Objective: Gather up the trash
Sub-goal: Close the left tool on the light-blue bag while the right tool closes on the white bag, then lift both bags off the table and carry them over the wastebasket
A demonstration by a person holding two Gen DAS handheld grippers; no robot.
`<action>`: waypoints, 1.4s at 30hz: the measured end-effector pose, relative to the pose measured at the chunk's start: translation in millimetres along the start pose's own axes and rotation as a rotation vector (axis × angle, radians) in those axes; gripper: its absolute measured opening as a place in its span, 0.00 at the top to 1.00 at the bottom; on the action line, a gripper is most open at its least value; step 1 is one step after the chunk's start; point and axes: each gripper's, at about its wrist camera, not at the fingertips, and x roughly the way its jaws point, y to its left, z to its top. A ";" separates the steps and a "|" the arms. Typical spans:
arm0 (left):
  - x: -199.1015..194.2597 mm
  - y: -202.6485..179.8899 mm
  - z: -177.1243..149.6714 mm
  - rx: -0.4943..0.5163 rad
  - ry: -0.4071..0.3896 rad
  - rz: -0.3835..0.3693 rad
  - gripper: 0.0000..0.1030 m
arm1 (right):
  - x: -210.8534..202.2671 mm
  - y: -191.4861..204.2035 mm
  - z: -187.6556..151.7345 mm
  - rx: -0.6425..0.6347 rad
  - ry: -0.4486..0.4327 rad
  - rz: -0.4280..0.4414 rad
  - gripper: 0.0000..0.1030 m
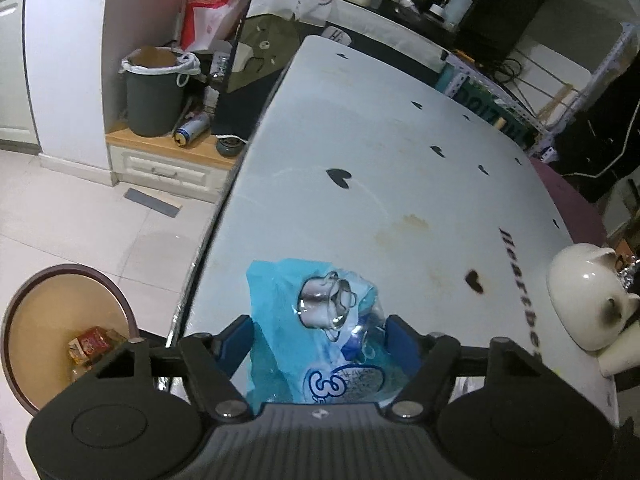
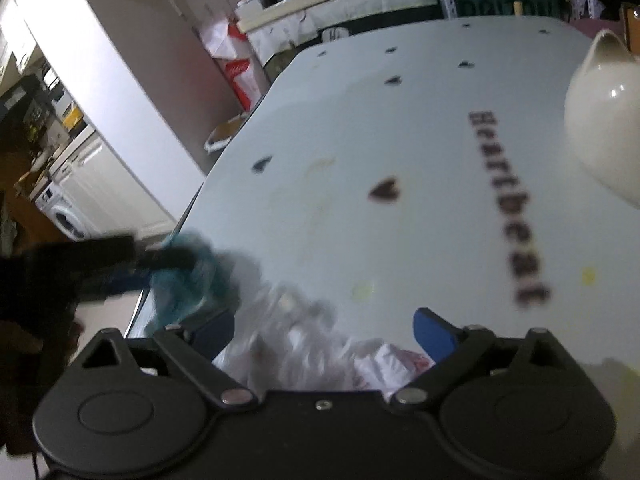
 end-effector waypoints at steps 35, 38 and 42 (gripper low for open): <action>-84.5 16.1 -82.4 0.068 0.067 -0.073 0.49 | -33.7 45.3 -61.6 0.036 0.139 -0.085 0.61; -90.5 14.1 -85.3 0.085 0.065 -0.067 0.49 | -36.9 50.6 -67.0 0.067 0.170 -0.083 0.61; -103.1 5.3 -89.6 0.151 0.059 -0.064 0.49 | -48.2 58.4 -74.6 0.079 0.160 -0.114 0.64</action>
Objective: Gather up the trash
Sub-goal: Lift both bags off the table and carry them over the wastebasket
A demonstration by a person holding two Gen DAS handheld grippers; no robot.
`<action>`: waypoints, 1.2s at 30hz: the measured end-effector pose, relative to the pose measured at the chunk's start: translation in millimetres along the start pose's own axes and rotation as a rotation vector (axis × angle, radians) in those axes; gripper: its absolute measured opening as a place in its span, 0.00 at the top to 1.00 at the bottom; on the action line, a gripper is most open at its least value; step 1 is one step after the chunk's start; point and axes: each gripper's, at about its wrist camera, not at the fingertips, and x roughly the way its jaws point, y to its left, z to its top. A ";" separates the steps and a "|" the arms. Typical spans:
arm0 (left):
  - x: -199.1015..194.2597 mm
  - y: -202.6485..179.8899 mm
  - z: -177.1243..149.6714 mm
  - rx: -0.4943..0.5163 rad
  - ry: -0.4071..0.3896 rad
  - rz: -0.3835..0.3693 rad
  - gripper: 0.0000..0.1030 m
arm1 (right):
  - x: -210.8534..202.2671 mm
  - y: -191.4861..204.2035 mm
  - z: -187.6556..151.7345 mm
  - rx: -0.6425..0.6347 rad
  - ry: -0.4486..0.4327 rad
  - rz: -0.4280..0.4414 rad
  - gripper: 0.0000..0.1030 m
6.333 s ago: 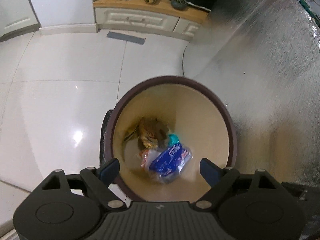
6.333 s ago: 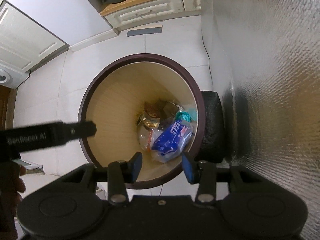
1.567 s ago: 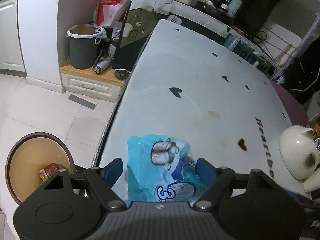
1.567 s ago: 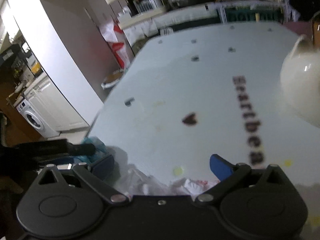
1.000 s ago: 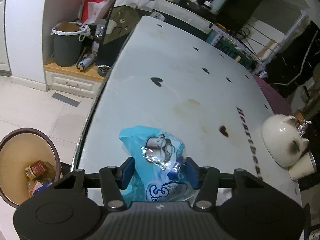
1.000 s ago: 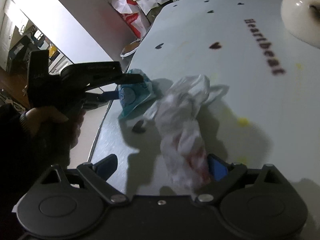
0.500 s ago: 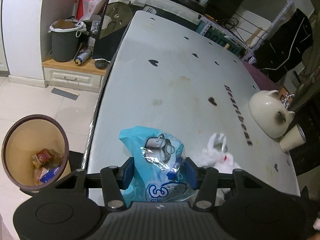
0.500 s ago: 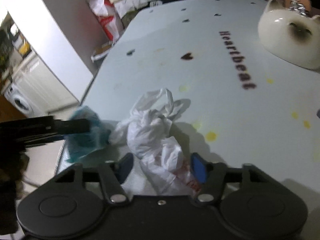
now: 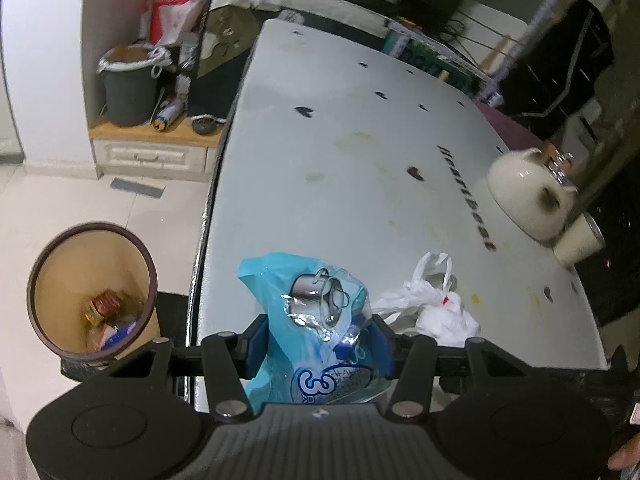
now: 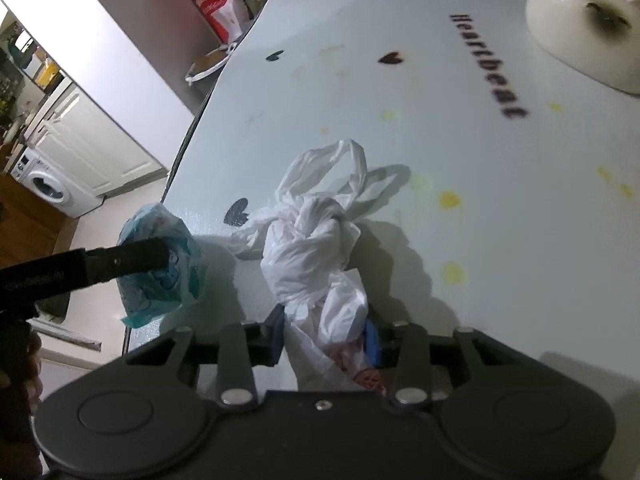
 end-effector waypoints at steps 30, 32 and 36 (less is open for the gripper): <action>-100.9 -12.8 -45.0 0.141 -0.132 0.081 0.49 | -108.1 62.6 -44.7 -0.068 -0.244 -0.067 0.67; -104.8 -4.8 -43.4 0.136 -0.137 0.077 0.49 | -108.1 70.3 -45.4 -0.071 -0.247 -0.074 0.67; -110.0 12.7 -41.0 0.134 -0.136 0.073 0.49 | -102.9 85.4 -45.5 -0.065 -0.253 -0.082 0.67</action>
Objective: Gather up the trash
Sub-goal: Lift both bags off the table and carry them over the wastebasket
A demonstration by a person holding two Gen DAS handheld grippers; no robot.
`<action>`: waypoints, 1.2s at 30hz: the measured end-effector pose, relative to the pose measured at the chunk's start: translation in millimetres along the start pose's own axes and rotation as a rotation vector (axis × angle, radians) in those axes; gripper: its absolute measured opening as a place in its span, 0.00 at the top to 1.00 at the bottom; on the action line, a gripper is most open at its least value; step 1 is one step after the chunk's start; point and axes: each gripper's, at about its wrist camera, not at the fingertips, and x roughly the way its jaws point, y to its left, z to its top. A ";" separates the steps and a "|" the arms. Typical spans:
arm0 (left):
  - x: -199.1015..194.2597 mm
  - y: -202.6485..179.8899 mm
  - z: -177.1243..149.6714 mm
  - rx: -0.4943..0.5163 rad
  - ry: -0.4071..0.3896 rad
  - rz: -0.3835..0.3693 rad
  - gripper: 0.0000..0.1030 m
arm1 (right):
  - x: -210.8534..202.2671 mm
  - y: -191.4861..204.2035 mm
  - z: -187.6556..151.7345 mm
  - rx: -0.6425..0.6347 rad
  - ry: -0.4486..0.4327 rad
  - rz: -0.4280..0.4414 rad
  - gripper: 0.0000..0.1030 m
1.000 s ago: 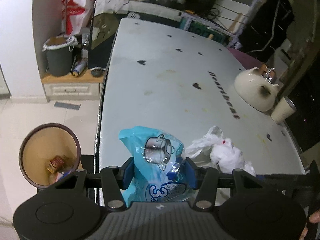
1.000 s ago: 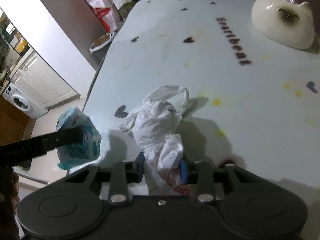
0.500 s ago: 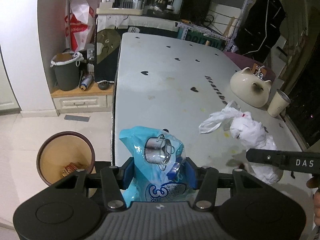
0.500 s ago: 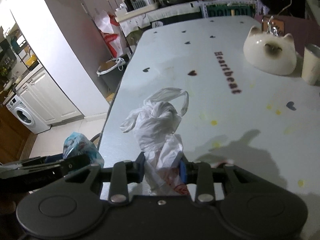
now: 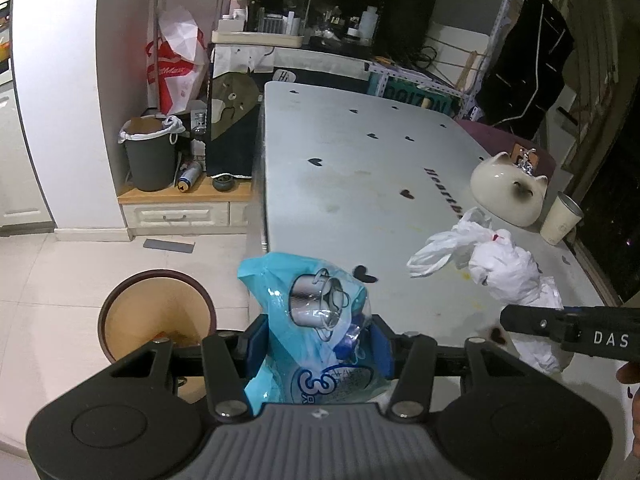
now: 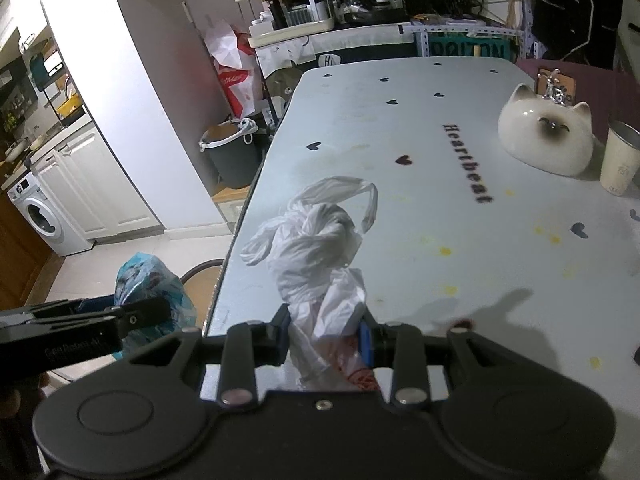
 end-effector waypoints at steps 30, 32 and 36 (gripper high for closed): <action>36.2 260.8 58.7 -0.076 0.084 0.030 0.49 | 142.1 198.0 27.8 0.045 0.108 -0.024 0.67; 43.5 275.8 64.7 -0.098 0.088 0.039 0.49 | 154.1 202.7 32.3 0.044 0.121 -0.024 0.67; 66.6 301.8 77.8 -0.137 0.109 0.046 0.49 | 180.2 208.4 42.1 0.043 0.150 -0.032 0.67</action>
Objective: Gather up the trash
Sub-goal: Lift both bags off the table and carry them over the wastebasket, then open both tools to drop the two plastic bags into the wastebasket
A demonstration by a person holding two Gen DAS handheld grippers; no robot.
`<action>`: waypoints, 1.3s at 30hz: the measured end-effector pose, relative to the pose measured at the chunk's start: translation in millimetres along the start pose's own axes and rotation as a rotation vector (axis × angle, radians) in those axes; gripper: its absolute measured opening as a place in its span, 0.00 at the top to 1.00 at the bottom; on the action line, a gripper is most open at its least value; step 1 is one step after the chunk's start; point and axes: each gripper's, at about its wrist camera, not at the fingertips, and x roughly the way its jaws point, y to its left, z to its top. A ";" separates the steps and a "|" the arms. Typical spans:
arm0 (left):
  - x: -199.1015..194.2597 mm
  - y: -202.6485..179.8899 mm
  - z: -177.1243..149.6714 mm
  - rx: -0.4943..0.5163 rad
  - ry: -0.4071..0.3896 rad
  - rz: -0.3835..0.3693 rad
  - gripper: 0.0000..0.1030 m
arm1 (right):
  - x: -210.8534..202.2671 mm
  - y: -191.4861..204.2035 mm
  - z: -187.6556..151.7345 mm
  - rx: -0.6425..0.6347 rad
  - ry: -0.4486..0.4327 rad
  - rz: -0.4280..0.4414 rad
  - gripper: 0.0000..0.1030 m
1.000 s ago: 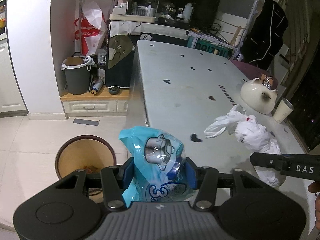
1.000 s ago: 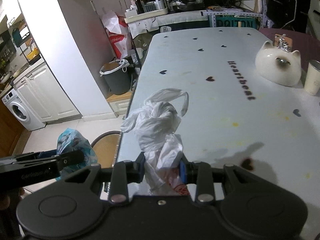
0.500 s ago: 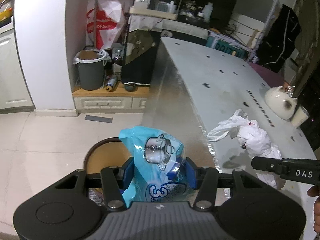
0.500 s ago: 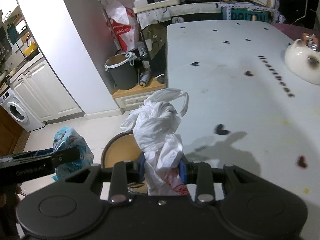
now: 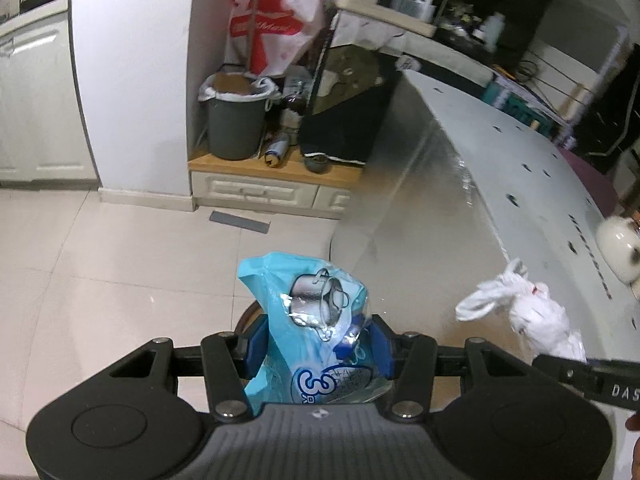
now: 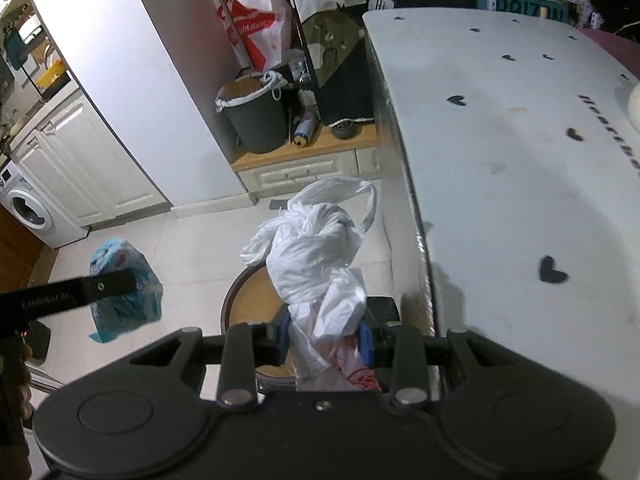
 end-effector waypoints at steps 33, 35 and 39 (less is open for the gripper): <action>246.8 75.2 -49.1 -0.081 0.534 0.062 0.20 | 241.6 15.5 11.7 -0.045 0.386 0.005 0.67; 247.1 75.4 -49.9 -0.072 0.533 0.063 0.19 | 249.7 18.1 10.3 -0.056 0.401 0.002 0.67; 245.7 76.8 -53.7 -0.054 0.538 0.061 0.19 | 256.8 21.1 8.3 -0.077 0.416 0.003 0.67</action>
